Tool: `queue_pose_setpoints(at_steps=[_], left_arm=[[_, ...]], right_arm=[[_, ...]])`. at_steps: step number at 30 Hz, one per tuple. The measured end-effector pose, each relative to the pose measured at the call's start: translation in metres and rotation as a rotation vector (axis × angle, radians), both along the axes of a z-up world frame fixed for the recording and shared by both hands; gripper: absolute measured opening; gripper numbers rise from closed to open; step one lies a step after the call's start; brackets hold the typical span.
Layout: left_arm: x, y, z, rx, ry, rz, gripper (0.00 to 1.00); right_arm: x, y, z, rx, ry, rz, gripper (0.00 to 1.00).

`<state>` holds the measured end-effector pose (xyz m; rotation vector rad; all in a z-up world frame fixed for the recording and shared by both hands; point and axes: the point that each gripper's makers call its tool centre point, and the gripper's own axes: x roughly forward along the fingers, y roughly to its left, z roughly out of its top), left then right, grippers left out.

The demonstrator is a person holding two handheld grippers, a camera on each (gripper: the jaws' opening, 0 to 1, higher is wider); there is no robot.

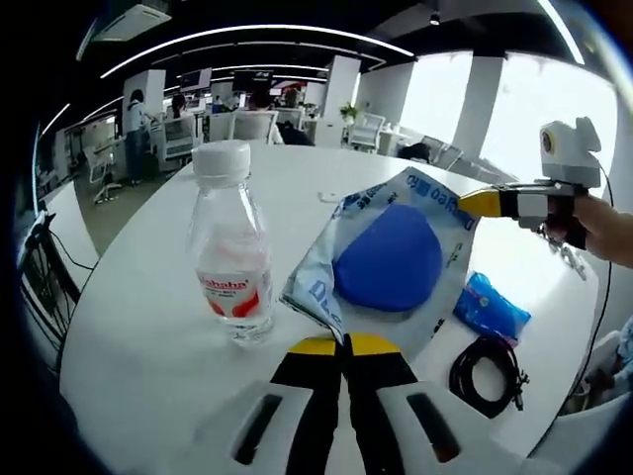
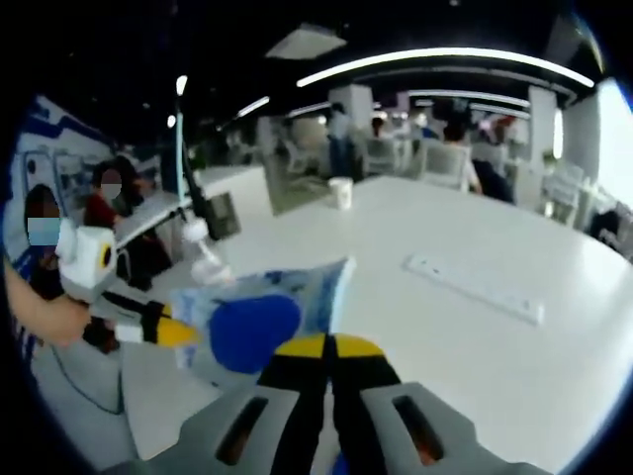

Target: Arrange the tabletop items into an orderly group along one side of the table until the central work area is clear of visible clutter.

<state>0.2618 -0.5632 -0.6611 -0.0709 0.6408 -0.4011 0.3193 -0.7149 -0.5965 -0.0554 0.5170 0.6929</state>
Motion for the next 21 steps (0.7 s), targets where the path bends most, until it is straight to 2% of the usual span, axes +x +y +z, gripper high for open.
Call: queue_pose_setpoints(at_steps=[4, 11, 21], left_arm=[[-0.004, 0.004, 0.003, -0.003, 0.003, -0.005, 0.00], [-0.012, 0.010, 0.004, 0.002, 0.015, -0.032, 0.00], [-0.023, 0.019, -0.001, -0.004, 0.045, -0.028, 0.00]], right_arm=[[-0.014, 0.001, 0.004, 0.027, 0.000, -0.017, 0.00], [-0.034, -0.001, -0.003, 0.057, 0.024, -0.036, 0.00], [-0.061, 0.007, -0.004, 0.100, 0.049, -0.066, 0.00]])
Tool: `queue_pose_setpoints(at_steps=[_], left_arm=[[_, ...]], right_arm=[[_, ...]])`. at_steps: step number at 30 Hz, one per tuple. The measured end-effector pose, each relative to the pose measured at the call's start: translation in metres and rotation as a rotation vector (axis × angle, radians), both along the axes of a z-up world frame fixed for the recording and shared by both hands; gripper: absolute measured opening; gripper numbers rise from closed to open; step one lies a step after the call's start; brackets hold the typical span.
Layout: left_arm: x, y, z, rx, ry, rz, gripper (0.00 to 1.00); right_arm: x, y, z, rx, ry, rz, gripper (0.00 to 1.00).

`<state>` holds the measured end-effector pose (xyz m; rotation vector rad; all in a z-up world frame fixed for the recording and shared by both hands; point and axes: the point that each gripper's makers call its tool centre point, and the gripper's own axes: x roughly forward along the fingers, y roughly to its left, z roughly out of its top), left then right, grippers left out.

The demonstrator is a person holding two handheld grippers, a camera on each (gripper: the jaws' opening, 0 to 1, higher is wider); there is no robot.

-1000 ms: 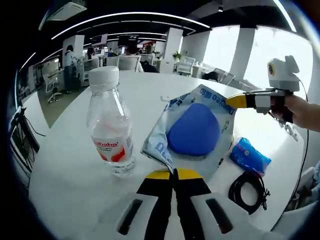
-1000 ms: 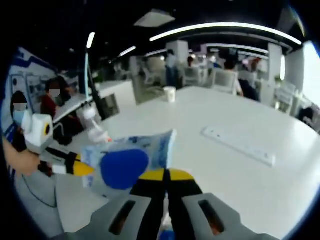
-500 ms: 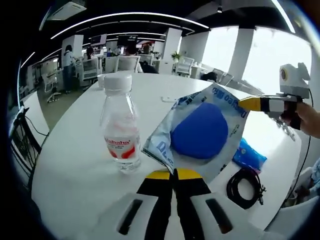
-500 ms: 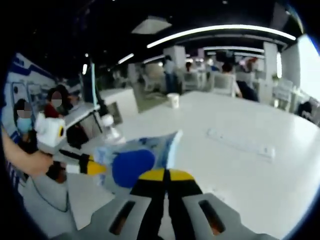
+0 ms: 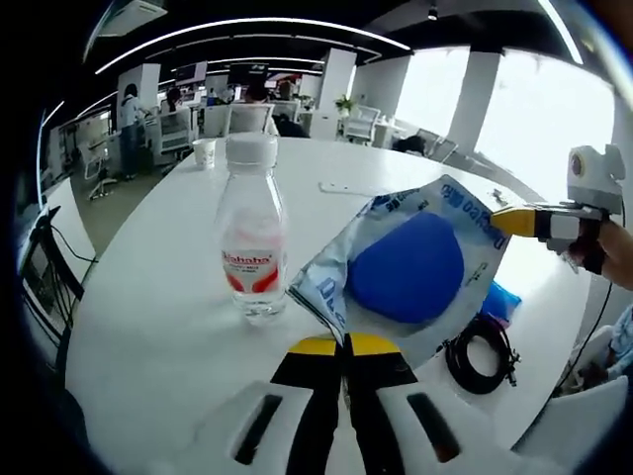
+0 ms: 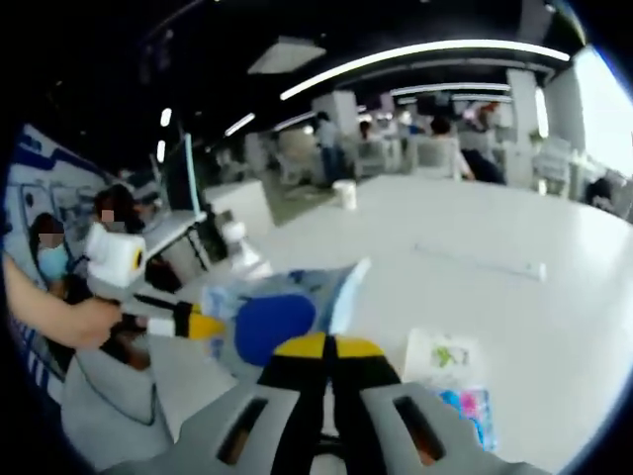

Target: Arrange the tabletop items into an orderly group along one side of the table until the central work area is clear of visible clutter.

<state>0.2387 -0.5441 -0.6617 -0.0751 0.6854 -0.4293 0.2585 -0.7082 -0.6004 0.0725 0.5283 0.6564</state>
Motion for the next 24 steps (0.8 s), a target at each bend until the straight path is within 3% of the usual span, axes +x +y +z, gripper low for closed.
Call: queue_pose_setpoints(at_steps=[11, 24], left_arm=[[-0.013, 0.017, -0.002, 0.014, 0.031, -0.021, 0.00], [-0.030, 0.022, -0.014, -0.043, 0.113, -0.004, 0.01]], right_arm=[[-0.038, 0.010, -0.018, 0.040, 0.059, -0.036, 0.00], [-0.061, 0.015, -0.027, 0.057, 0.101, -0.068, 0.00]])
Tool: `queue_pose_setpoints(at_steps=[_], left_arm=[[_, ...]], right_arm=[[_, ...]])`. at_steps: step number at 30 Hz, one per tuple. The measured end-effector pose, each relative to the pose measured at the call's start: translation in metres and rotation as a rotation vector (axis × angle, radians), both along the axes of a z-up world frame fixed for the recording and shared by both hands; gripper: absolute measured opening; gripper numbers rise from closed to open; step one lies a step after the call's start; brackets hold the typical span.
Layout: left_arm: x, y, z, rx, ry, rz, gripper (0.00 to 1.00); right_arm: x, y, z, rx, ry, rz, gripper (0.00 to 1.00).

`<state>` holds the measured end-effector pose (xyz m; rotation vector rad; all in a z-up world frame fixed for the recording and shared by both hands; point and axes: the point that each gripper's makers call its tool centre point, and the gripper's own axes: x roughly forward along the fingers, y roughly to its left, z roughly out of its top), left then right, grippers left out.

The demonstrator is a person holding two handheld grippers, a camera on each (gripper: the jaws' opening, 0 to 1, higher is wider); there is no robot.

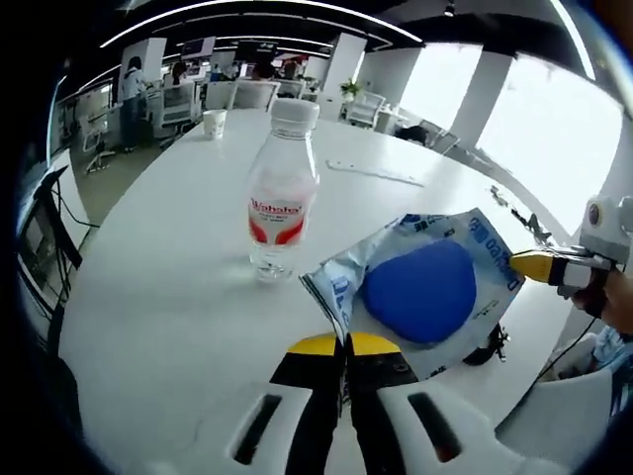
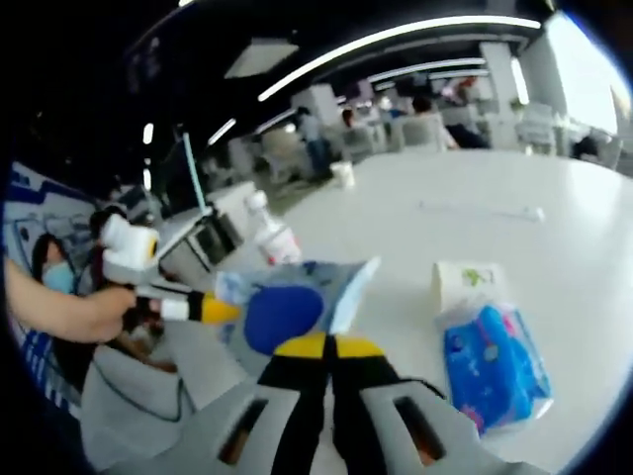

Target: Arrange the tabletop items into an orderly group along one side of the table until the central work area is clear of visible clutter.

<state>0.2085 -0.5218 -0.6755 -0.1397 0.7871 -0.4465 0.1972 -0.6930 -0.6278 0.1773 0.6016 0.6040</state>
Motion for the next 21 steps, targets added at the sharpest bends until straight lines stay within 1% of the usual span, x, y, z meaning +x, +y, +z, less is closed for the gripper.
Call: queue_pose_setpoints(at_steps=[6, 9, 11, 12, 21], left_arm=[[-0.007, 0.003, -0.005, 0.001, 0.032, -0.008, 0.01], [-0.010, 0.006, -0.010, 0.009, 0.048, -0.013, 0.01], [-0.012, 0.008, -0.015, 0.013, 0.069, -0.012, 0.01], [-0.014, 0.009, -0.018, 0.018, 0.082, -0.017, 0.01], [-0.023, 0.011, -0.031, 0.034, 0.120, -0.034, 0.01]], right_arm=[[-0.011, 0.004, -0.011, 0.003, 0.036, -0.006, 0.00], [-0.016, 0.008, -0.015, 0.005, 0.051, -0.005, 0.00], [-0.018, 0.010, -0.017, 0.002, 0.056, -0.003, 0.00], [-0.020, 0.011, -0.021, -0.001, 0.064, -0.001, 0.00], [-0.035, 0.012, -0.042, -0.014, 0.127, -0.003, 0.00]])
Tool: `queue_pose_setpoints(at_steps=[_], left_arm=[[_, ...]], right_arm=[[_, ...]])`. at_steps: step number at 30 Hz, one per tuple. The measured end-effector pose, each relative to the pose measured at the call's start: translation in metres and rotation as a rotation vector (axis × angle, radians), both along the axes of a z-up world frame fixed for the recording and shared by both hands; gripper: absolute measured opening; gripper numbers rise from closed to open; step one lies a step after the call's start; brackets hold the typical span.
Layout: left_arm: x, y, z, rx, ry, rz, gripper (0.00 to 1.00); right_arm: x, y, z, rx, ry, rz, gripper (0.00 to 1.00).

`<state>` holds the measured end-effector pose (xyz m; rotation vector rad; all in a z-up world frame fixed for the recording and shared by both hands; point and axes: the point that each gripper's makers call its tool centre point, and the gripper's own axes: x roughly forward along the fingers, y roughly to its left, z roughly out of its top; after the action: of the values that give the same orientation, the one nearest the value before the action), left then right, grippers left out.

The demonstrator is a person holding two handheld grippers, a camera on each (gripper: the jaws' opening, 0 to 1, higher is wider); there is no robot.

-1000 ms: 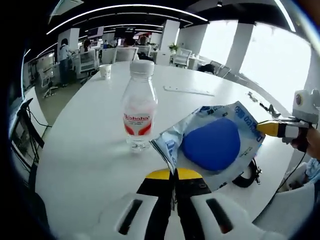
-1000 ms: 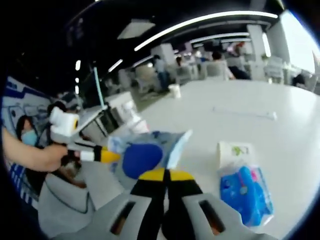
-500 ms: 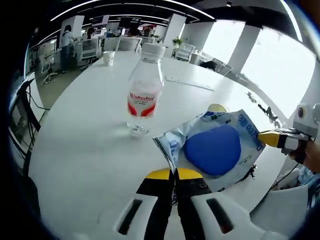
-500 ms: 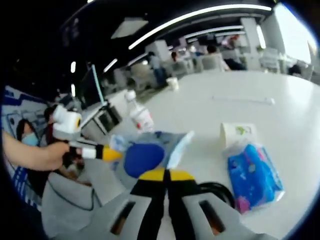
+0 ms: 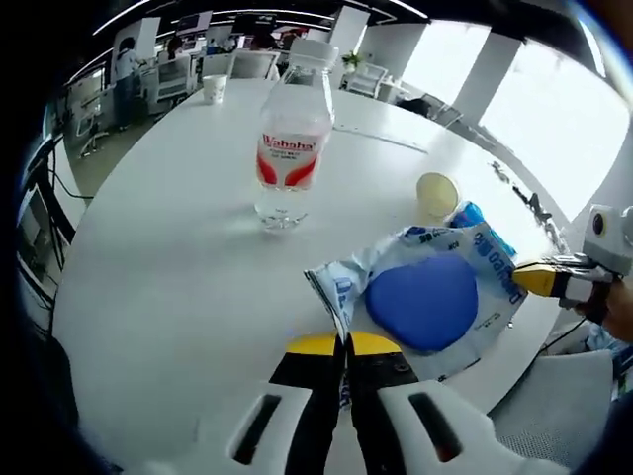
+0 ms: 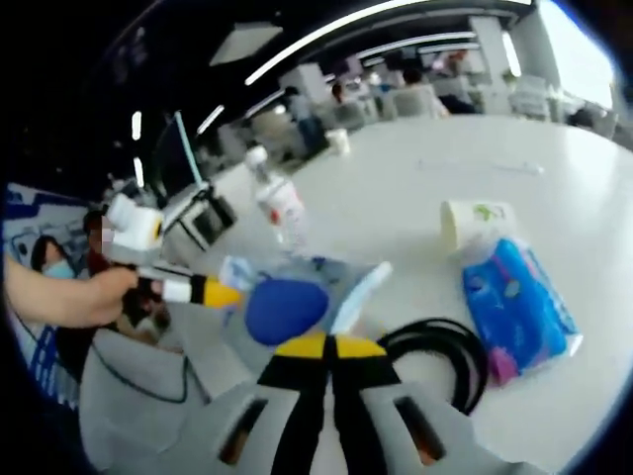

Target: Arrange the tabletop items into an orderly group along one side of the table until the central work area is clear of visible clutter.

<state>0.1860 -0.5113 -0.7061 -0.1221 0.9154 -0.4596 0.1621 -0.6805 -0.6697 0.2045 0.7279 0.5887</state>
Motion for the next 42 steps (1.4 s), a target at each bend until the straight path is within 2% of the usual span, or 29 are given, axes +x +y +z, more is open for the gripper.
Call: queue_pose_setpoints(at_steps=[6, 13, 16, 26, 33, 42], left_arm=[[-0.005, 0.004, -0.011, 0.024, 0.031, 0.001, 0.01], [-0.007, 0.006, -0.015, 0.029, 0.044, 0.016, 0.02], [-0.007, 0.009, -0.019, 0.023, 0.055, 0.034, 0.02], [-0.005, 0.010, -0.024, 0.017, 0.068, 0.071, 0.04], [0.000, 0.014, -0.029, 0.053, 0.056, 0.096, 0.07], [0.000, 0.015, -0.033, 0.059, 0.055, 0.110, 0.07]], right_arm=[[-0.008, 0.005, -0.015, 0.000, 0.038, 0.004, 0.00], [-0.016, 0.006, -0.026, -0.002, 0.072, 0.002, 0.00], [-0.018, 0.006, -0.028, 0.032, 0.091, -0.023, 0.00], [-0.023, 0.005, -0.038, 0.011, 0.111, -0.018, 0.00], [-0.027, 0.005, -0.044, 0.002, 0.123, -0.021, 0.00], [-0.027, 0.004, -0.048, -0.004, 0.126, -0.022, 0.00]])
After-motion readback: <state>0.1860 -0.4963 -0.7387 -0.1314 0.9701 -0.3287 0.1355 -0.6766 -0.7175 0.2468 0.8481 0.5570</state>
